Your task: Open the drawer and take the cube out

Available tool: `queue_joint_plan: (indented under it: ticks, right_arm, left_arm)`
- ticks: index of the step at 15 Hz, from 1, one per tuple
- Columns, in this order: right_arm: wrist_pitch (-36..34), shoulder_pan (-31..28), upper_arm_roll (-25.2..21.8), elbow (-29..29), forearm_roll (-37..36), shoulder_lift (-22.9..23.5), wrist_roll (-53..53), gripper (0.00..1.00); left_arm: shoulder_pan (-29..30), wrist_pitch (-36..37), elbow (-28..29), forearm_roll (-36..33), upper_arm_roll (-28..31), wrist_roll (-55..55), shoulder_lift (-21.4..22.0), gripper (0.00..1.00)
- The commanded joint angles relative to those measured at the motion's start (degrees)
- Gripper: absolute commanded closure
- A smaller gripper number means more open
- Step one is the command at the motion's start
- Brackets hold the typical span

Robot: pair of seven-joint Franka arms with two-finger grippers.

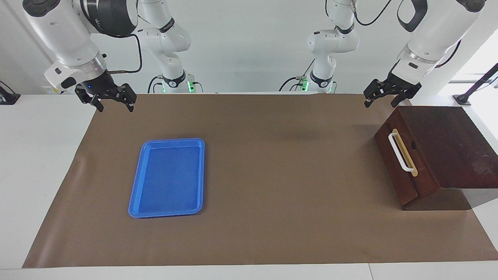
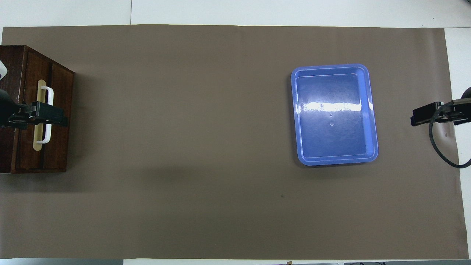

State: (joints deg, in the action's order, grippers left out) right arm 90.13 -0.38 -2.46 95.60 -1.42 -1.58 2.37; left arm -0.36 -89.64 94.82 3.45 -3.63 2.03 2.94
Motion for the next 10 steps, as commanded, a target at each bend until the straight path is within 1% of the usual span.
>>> queue_joint_plan:
  ticks: [1, 8, 9, 10]
  right_arm:
    - [-0.04, -1.12, 0.7, 0.55, -0.07, -0.71, 0.36, 0.0]
    - [-0.04, -1.12, 0.79, 0.55, -0.07, -0.71, 0.36, 0.0]
    - [0.04, -1.12, 0.79, 0.55, -0.07, -0.71, 0.27, 0.0]
    - [0.04, -1.03, 0.79, 0.64, -0.07, -0.8, 0.18, 0.0]
  left_arm:
    - [-1.14, -0.98, 1.15, -0.81, 0.99, 0.61, 1.1, 0.0]
    - [-0.7, -2.64, 0.54, -1.25, 0.73, 1.49, 1.19, 0.0]
    - [-0.52, -4.91, 0.62, -1.34, 0.73, 1.23, 1.11, 0.0]
    - [-1.22, -8.41, 1.49, -2.91, 0.73, 1.31, 0.93, 0.0]
